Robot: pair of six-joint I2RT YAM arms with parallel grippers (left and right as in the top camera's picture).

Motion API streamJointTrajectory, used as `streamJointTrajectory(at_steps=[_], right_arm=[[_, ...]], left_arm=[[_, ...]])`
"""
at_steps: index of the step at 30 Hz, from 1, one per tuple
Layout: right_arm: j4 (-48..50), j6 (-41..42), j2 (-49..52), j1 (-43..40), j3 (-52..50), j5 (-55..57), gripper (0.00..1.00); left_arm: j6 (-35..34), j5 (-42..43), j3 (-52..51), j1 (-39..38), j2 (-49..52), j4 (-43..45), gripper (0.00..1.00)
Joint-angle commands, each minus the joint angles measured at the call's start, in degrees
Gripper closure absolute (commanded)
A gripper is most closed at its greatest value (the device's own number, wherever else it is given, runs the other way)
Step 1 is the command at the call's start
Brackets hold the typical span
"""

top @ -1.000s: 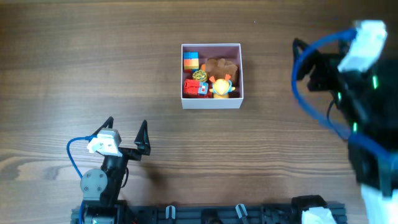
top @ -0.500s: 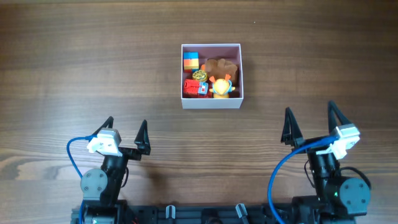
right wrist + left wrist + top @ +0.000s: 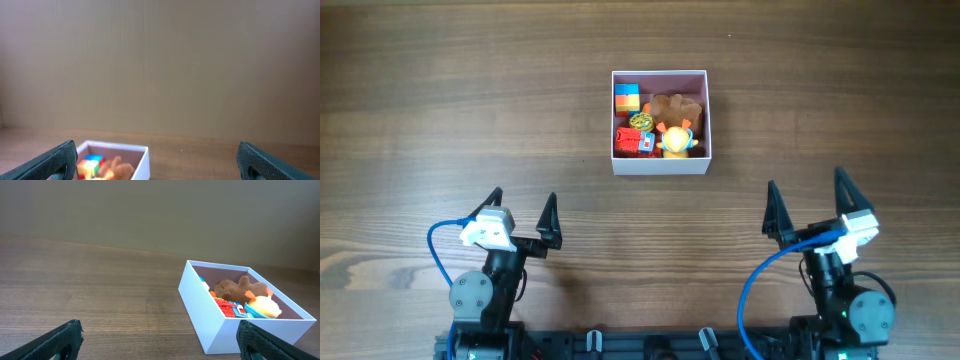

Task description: Pack container

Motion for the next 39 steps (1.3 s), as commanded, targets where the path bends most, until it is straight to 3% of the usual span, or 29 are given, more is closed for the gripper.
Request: streamJointTrajectory(at_steps=[1,7,11,39], right_arm=[[0.74,-1.42,-0.85,-0.24,-2.21,-0.94,0.00],[1.22,-1.49,-0.87,-0.24,-4.66,-0.96,0.00],[-9.03,-0.57,-0.85,-0.24,-4.63,-1.05,0.00],[-8.87,-0.35,-0.85,-0.24,-4.63,-0.94,0.00]], left_arm=[[-0.50,-0.50,-0.33,0.48,-0.57,-0.24,0.00],[-0.50,-0.50,-0.33,0.48,-0.55,-0.24,0.00],[-0.50,-0.50,-0.33,0.48,-0.55,-0.24,0.00],[-0.50,-0.50,-0.33,0.48,-0.55,-0.24,0.00]])
